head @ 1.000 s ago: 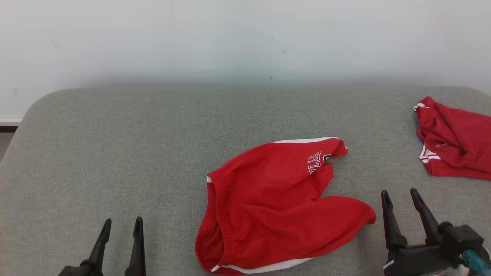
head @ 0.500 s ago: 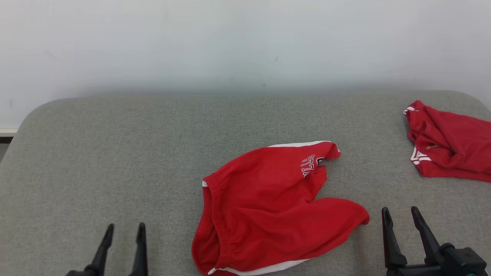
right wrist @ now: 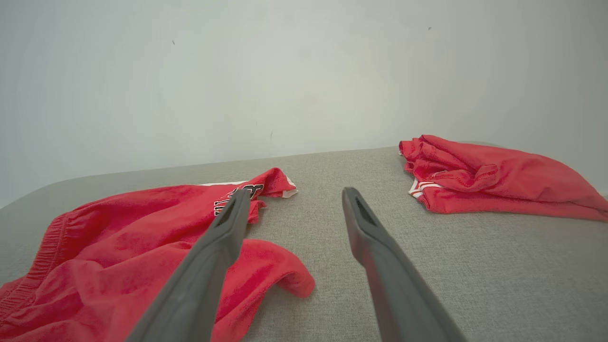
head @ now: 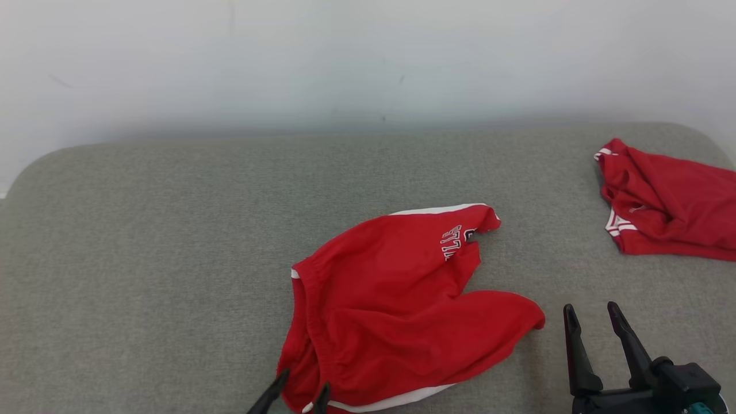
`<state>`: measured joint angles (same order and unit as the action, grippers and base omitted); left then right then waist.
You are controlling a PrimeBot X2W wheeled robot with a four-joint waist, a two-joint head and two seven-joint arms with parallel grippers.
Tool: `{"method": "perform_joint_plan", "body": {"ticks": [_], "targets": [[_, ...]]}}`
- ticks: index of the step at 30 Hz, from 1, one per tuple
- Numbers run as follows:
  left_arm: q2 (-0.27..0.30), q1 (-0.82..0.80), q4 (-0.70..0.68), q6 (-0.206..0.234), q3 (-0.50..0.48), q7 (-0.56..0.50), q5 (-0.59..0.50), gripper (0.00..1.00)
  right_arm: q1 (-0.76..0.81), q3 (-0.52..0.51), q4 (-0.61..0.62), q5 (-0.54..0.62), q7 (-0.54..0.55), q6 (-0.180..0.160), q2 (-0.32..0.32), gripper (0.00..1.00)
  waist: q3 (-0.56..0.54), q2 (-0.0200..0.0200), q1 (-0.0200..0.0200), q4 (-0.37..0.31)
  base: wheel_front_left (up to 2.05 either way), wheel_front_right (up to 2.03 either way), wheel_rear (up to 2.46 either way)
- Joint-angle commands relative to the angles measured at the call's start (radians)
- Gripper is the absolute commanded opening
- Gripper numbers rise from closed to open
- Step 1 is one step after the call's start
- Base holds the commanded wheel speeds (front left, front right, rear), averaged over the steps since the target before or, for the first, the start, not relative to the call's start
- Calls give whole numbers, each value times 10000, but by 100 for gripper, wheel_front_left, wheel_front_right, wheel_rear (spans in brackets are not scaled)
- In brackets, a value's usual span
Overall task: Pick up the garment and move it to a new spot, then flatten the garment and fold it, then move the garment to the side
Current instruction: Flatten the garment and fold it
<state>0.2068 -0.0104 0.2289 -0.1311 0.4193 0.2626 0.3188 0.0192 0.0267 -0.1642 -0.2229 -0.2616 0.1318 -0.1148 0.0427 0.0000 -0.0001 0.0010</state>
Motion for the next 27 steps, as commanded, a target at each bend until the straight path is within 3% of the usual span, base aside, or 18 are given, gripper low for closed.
{"method": "perform_joint_plan", "body": {"ticks": [1, 10, 11, 12, 13, 19, 27], "targets": [[93, -205, 234, 12, 238, 28, 218, 100, -97, -19, 5, -14, -41, -28, -37, 100, 144, 0, 1, -180, 0, 0, 0], [166, -811, 1499, 13, 1225, 28, 866, 100, -223, -78, 25, -48, -42, -28, -66, 100, 412, 0, 1, -557, 0, 0, 0], [141, -904, 1604, 13, 1293, 28, 905, 74, -243, -108, 27, -46, -42, -28, -61, 100, 428, 0, 1, -568, 0, 0, 0], [132, -1033, 1675, 13, 1326, 28, 967, 24, -261, -124, 38, -46, -42, -28, -58, 100, 443, 0, 1, -575, 0, 0, 0], [105, -1142, 1662, 13, 1304, 28, 1040, 0, -266, -136, 41, -42, -42, -28, -53, 100, 455, 0, 1, -577, 0, 0, 0], [82, -1433, 1363, 15, 665, 28, 1391, 0, -249, -224, -8, 40, -42, -28, -2, 100, 488, 0, 1, -402, 0, 0, 0], [342, -937, 942, 15, -1258, 28, 1275, 0, -372, -321, -225, 135, -42, -28, 15, 100, 532, 0, 1, -105, 0, 0, 0]]}}
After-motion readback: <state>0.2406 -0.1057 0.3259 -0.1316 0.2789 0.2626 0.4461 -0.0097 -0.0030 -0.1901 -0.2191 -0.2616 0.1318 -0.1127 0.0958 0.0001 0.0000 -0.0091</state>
